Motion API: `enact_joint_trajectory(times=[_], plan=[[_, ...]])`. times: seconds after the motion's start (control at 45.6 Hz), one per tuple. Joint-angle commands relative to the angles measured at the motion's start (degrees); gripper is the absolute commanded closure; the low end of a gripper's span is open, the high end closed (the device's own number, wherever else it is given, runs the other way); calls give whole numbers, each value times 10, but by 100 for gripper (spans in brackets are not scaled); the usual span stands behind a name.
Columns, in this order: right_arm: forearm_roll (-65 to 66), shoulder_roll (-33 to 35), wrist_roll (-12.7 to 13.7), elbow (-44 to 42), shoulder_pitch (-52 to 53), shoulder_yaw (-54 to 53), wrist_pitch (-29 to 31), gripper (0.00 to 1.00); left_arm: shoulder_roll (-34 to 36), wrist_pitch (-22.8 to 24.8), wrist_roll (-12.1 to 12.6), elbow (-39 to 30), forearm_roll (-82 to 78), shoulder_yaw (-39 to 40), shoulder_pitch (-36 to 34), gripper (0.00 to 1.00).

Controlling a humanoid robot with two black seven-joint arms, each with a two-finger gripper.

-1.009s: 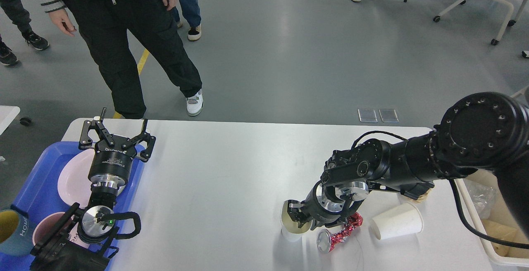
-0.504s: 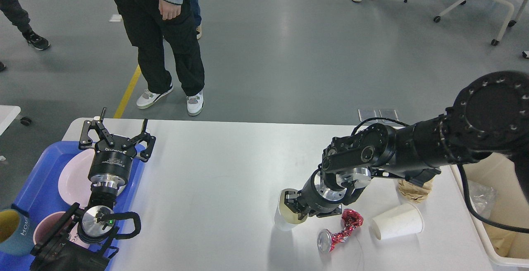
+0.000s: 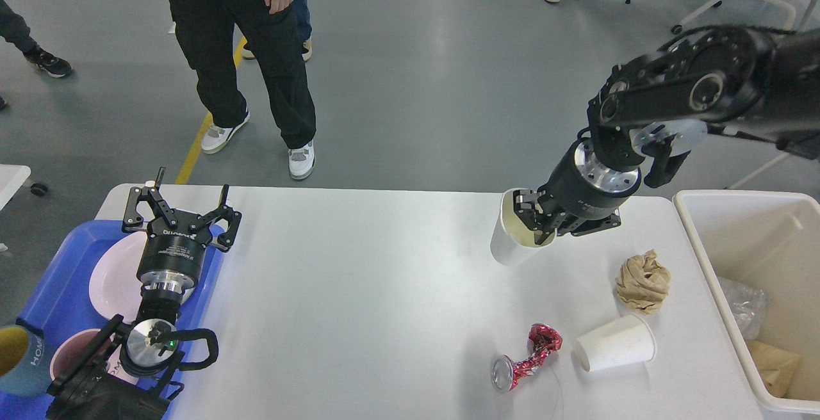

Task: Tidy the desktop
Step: 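Lift the paper cup and carry it over the white bin, then lower the paper cup into the bin and release it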

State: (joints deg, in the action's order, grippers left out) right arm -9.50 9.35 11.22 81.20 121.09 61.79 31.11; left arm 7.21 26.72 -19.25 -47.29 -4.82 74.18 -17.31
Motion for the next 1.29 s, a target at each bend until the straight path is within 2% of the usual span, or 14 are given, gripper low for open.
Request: enact_joint_trajectory(times=[0.0, 0.263, 0.592, 0.746, 0.965, 1.118, 1.272], plan=[[1, 23, -36, 28, 91, 55, 40, 100, 0, 0, 0, 0, 0, 0, 0, 4], [1, 60, -38, 68, 252, 124, 107, 100, 0, 0, 0, 0, 0, 0, 0, 4], [0, 66, -37, 52, 244, 191, 92, 100, 0, 0, 0, 0, 0, 0, 0, 4], [2, 106, -37, -8, 177, 232, 71, 100, 0, 0, 0, 0, 0, 0, 0, 4], [12, 204, -30, -165, 33, 247, 71, 100, 1, 0, -1, 0, 0, 0, 0, 4], [12, 233, -31, -277, -96, 220, 71, 100, 0, 0, -1, 0, 1, 0, 0, 4], [12, 262, -31, -392, -255, 149, 65, 100, 0, 0, -1, 0, 1, 0, 0, 4]])
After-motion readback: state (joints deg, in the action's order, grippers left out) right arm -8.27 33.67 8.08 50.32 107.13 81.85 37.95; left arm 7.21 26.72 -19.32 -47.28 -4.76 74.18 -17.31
